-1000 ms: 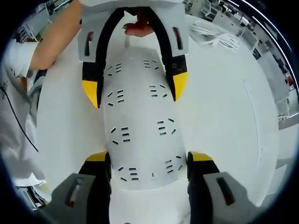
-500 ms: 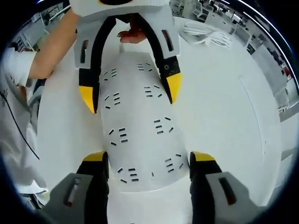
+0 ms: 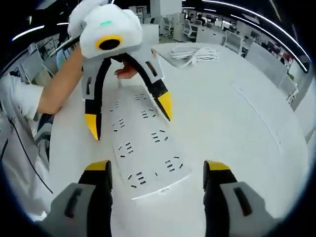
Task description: Straighten the power strip on the desk, plug the charger into it
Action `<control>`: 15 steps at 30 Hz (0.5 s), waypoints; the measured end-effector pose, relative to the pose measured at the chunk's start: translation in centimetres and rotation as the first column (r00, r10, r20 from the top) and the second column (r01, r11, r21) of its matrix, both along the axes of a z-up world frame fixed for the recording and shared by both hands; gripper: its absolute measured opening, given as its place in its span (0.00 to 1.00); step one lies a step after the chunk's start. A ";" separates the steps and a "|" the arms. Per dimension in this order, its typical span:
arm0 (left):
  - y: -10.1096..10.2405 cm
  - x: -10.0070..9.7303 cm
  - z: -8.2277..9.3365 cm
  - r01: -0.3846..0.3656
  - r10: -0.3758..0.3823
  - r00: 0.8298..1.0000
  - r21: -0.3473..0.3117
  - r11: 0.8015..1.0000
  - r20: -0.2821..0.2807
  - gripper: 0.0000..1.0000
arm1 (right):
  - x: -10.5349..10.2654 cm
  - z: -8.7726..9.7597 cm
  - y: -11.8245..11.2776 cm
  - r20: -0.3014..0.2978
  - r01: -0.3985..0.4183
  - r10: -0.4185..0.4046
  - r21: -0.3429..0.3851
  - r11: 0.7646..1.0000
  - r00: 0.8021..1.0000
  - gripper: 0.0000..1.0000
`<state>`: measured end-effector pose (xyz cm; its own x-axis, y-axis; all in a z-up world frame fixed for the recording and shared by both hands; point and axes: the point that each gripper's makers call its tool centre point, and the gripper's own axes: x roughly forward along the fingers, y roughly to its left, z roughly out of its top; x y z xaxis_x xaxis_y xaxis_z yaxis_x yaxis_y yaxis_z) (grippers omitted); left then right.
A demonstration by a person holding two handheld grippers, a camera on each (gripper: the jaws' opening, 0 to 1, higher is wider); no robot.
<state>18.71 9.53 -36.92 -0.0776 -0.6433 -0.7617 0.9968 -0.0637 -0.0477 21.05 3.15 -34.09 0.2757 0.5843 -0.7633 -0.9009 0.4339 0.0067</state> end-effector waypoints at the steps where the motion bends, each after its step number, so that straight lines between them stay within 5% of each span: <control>1: -0.1 0.0 0.1 0.001 -0.001 1.000 -0.008 1.000 0.001 0.83 | 0.3 0.2 -0.4 0.006 0.011 -0.011 0.014 1.000 1.000 0.75; 7: -1.3 -0.4 1.3 0.025 -0.025 1.000 -0.073 0.997 0.005 0.85 | 1.6 2.5 -2.0 0.040 0.117 -0.124 0.143 0.983 0.991 0.75; 15: -1.6 -0.2 2.1 0.024 -0.022 1.000 -0.124 0.992 0.021 0.85 | 2.2 5.7 -3.4 0.081 0.225 -0.269 0.353 0.908 0.960 0.70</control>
<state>18.55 7.91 -34.81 -0.0790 -0.7312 -0.6775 0.9957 -0.0906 -0.0182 23.22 -0.21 -28.41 0.5248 0.7009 -0.4831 -0.7681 0.6346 0.0863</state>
